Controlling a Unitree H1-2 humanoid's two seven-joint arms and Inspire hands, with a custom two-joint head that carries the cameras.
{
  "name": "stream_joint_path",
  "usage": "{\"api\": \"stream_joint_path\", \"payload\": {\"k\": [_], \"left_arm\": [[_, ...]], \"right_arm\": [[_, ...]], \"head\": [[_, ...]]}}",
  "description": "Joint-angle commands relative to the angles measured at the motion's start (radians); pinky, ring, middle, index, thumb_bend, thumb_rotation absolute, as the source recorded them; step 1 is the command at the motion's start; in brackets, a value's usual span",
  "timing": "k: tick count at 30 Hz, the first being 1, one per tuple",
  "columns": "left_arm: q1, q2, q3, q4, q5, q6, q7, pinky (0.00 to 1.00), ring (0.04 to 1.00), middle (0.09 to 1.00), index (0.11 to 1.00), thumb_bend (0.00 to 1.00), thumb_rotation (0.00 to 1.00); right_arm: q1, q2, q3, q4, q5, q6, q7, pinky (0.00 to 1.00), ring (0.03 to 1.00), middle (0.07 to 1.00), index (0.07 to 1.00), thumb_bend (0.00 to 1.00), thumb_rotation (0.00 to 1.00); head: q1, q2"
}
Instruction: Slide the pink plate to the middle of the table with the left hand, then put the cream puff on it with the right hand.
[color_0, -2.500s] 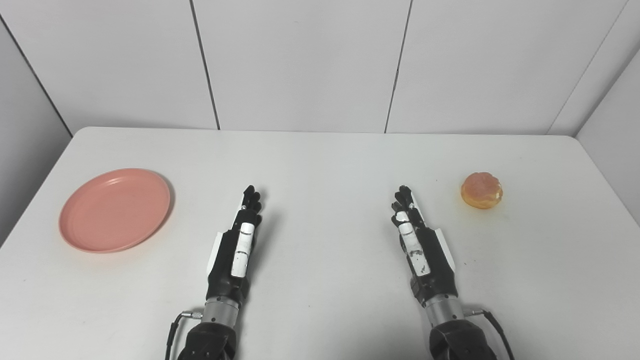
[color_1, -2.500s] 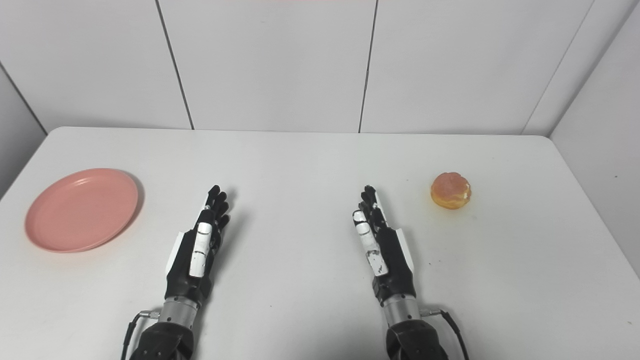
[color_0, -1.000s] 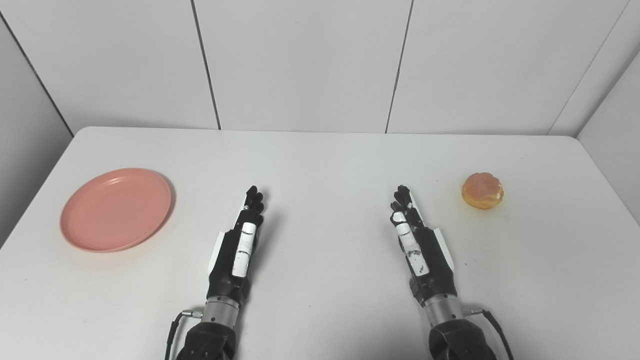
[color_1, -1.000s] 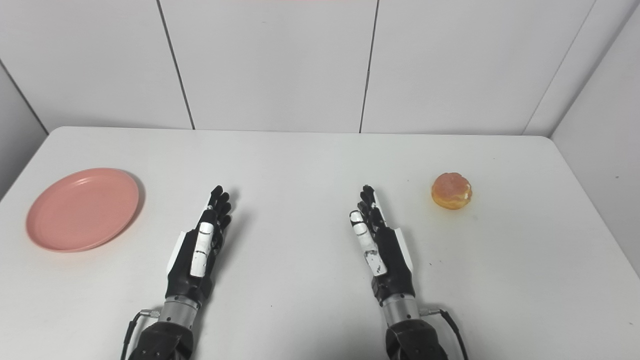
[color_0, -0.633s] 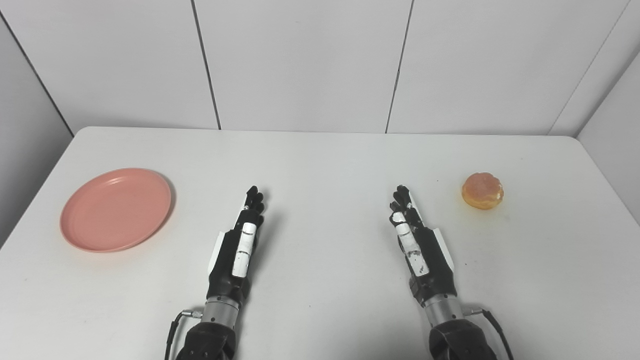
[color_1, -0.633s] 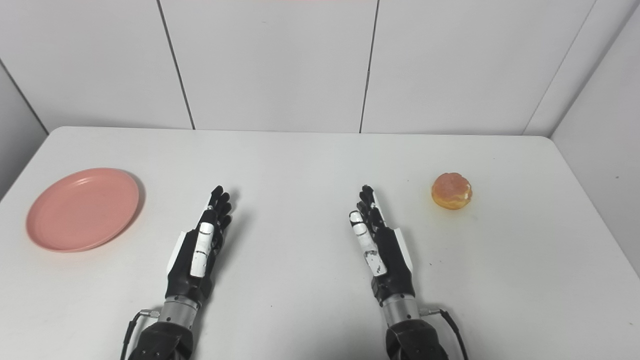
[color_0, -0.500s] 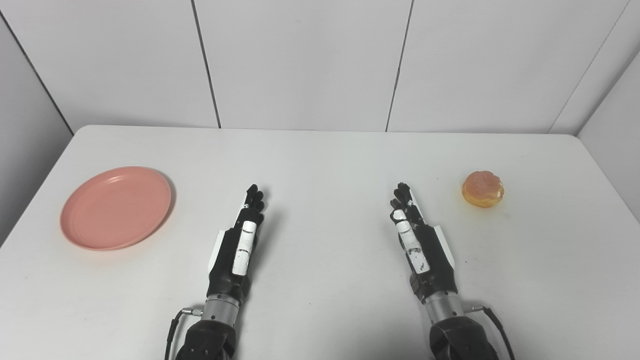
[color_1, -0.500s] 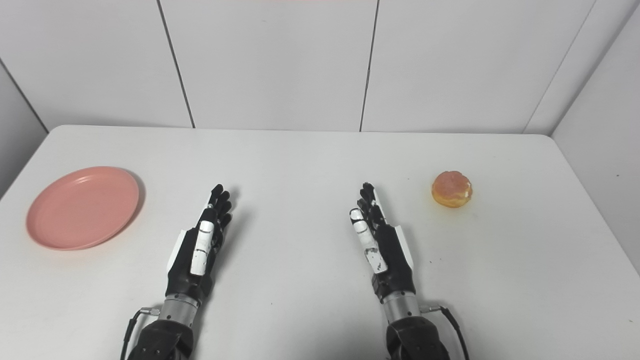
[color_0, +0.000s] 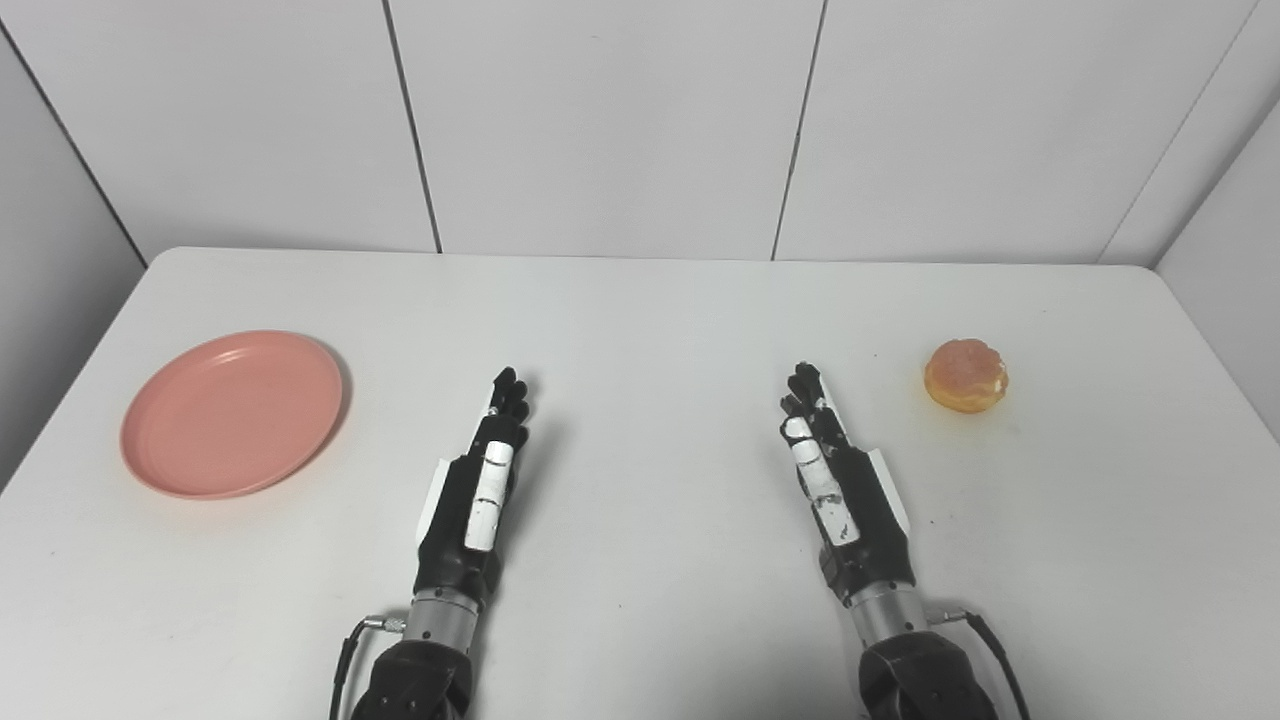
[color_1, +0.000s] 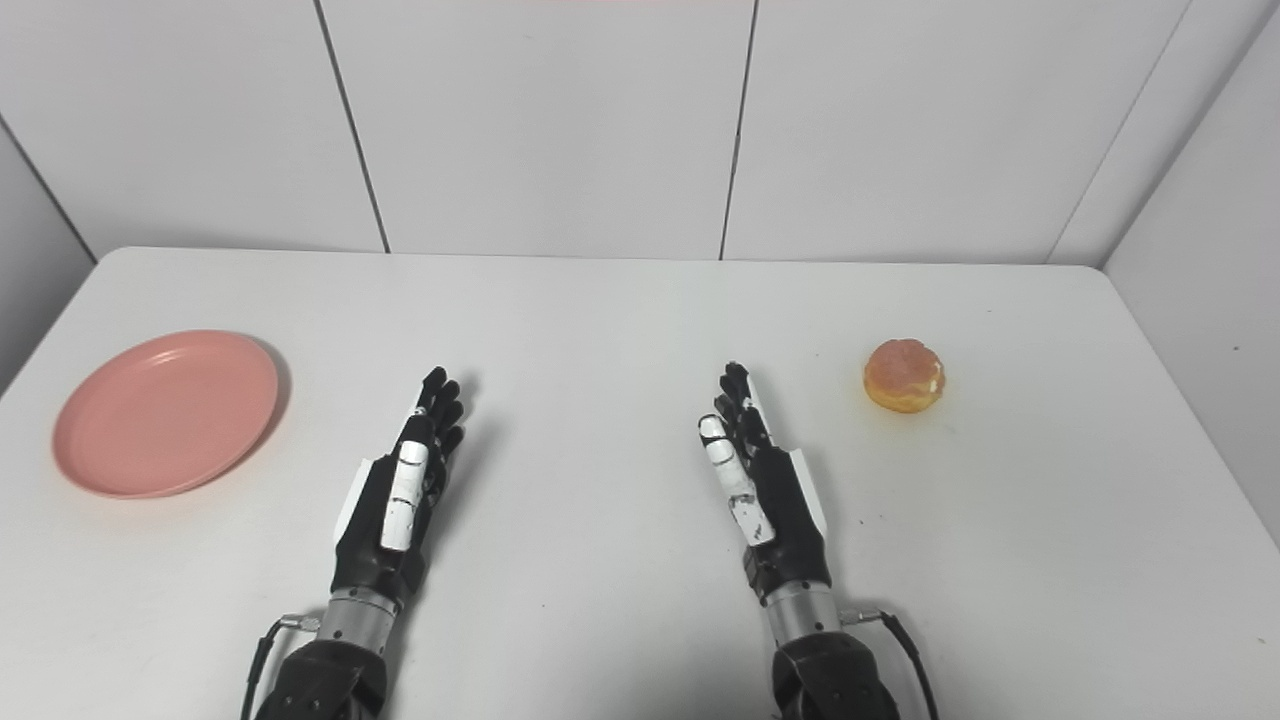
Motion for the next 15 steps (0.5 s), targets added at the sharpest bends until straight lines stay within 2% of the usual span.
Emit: {"api": "stream_joint_path", "payload": {"k": [1,6,15], "left_arm": [[0.018,0.003,-0.007,-0.015,0.009,0.006,-0.011,1.0,1.0,1.0,1.0,0.7,1.0],[0.02,0.002,-0.002,-0.006,0.001,-0.015,-0.011,1.0,1.0,1.0,0.999,0.69,1.0],[0.036,-0.001,-0.002,-0.022,0.006,-0.012,-0.006,1.0,1.0,1.0,1.0,0.7,1.0]], "right_arm": [[-0.012,0.002,0.003,-0.042,0.005,0.01,0.007,1.0,0.998,1.0,1.0,0.54,0.83],[-0.009,0.007,0.004,-0.051,0.001,0.01,0.002,1.0,0.991,0.994,1.0,0.53,0.82],[-0.002,0.007,0.007,-0.054,-0.004,0.004,0.001,1.0,0.999,1.0,1.0,0.54,0.83]], "head": [[-0.002,-0.001],[0.0,-0.002],[0.009,-0.014]]}}
